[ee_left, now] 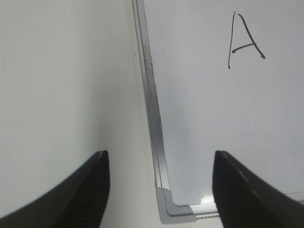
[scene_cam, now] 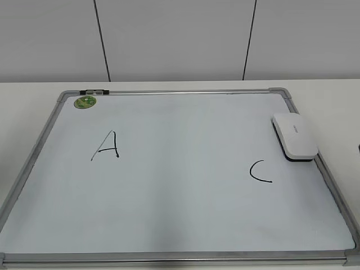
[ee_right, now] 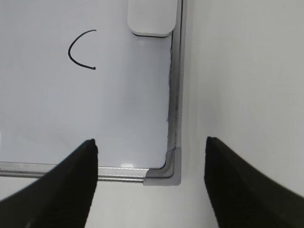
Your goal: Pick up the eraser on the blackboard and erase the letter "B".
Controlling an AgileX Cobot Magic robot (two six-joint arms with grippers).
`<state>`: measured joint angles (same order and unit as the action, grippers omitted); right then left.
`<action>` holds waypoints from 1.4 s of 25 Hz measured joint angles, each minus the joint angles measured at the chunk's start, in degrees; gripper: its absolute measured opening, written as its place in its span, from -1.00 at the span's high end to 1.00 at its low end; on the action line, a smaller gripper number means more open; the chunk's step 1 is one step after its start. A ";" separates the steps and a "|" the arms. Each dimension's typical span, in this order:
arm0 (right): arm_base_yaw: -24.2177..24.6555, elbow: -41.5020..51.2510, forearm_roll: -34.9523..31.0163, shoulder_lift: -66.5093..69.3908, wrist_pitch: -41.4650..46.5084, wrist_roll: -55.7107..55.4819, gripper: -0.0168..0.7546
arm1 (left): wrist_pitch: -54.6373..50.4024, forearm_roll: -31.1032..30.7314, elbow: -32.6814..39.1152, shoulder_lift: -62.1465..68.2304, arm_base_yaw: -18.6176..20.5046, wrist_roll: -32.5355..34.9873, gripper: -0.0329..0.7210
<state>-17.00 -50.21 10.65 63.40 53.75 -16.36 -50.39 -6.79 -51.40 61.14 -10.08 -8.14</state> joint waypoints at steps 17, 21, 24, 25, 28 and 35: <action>0.00 16.84 -1.11 -43.18 17.04 1.81 -0.39 | -11.70 1.82 17.13 -39.71 -3.41 2.37 -0.40; 0.00 19.10 -1.37 -52.98 18.35 4.22 -0.39 | -12.15 2.11 18.69 -45.09 -3.65 2.50 -0.40; 0.00 19.72 -1.70 -57.51 18.60 6.18 -0.39 | -11.96 3.53 20.73 -46.53 -3.65 3.37 -0.40; 0.00 19.72 -1.97 -58.61 18.45 7.32 -0.39 | -11.96 3.95 21.06 -46.53 -3.65 4.03 -0.40; 0.00 19.96 -2.63 -59.21 17.61 9.18 -0.39 | -11.96 4.62 21.04 -46.63 -3.65 5.03 -0.40; 0.00 22.11 -3.45 -59.31 12.57 11.09 -0.39 | -11.96 7.12 21.04 -46.63 -3.65 8.80 -0.40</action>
<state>-17.00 -28.10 7.20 4.09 66.32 -5.27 -62.35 0.33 -30.36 14.51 -13.73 0.65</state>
